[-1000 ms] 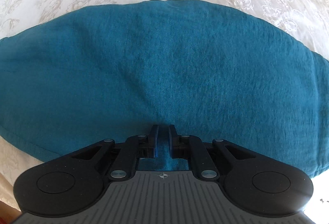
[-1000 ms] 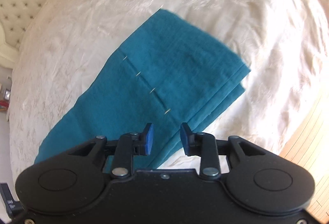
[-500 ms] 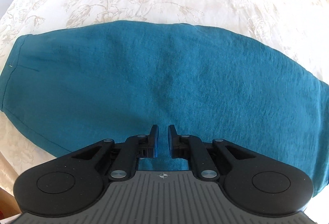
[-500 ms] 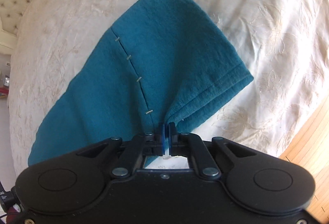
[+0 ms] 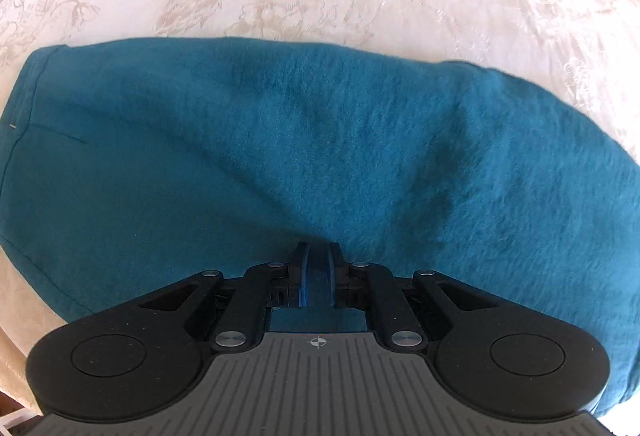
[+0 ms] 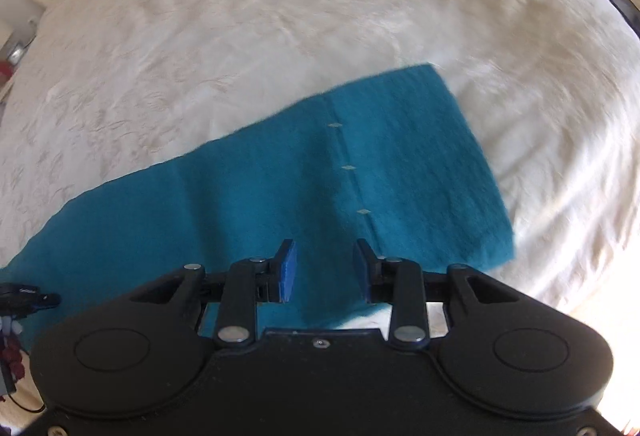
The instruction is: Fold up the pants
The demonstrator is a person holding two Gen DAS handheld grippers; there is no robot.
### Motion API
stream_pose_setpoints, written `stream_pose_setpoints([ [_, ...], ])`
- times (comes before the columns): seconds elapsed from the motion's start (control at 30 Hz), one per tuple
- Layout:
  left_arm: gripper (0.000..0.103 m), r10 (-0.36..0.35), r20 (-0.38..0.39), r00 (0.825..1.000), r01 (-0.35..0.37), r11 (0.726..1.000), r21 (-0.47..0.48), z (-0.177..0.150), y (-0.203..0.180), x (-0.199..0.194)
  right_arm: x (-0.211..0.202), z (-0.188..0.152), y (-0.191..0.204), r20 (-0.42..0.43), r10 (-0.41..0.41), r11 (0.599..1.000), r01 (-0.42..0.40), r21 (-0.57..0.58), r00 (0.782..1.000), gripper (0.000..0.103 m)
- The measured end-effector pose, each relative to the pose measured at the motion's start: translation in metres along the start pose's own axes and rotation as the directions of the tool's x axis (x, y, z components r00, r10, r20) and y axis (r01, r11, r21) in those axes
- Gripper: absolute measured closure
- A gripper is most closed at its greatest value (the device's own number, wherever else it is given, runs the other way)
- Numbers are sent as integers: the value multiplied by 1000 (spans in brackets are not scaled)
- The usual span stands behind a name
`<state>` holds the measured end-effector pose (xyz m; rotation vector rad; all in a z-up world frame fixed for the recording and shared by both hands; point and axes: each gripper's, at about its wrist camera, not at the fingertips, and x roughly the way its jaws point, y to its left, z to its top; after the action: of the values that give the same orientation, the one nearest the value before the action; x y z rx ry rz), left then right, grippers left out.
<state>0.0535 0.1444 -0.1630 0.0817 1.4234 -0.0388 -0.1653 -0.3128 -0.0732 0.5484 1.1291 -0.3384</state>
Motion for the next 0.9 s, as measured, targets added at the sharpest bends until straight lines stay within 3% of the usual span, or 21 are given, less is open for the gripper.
stream_pose_setpoints([
  [0.13,92,-19,-25,1000,20,999,39,-3,4,10,39,24,95,-48,208,957,-213,-199,977,50],
  [0.2,93,-25,-26,999,27,997,68,-2,4,8,65,35,147,-94,292,903,-307,-300,952,50],
  [0.33,92,-85,-34,996,87,995,39,5,14,-5,114,50,247,-201,348,783,-402,-475,916,50],
  [0.43,93,-99,11,995,99,994,39,11,29,-20,136,53,300,-273,361,702,-453,-550,892,46],
  [0.53,93,-104,71,992,103,995,20,18,45,-38,162,58,329,-342,359,648,-495,-579,869,43],
  [0.67,92,-102,123,987,104,995,-10,33,62,-50,191,60,347,-453,293,601,-531,-598,842,43],
  [0.77,92,-89,149,985,92,996,-11,50,73,-51,210,55,350,-530,225,597,-546,-588,817,42],
  [0.8,92,-81,159,984,83,997,-6,56,76,-52,214,54,349,-557,221,599,-562,-571,801,46],
  [0.83,93,-69,170,983,71,998,-2,61,77,-53,213,52,347,-569,232,596,-578,-557,789,63],
  [0.87,92,-53,185,981,54,999,0,66,77,-53,206,50,345,-561,256,584,-589,-559,787,74],
  [0.9,92,-43,196,980,44,999,0,70,78,-54,197,47,344,-536,271,570,-582,-580,800,84],
])
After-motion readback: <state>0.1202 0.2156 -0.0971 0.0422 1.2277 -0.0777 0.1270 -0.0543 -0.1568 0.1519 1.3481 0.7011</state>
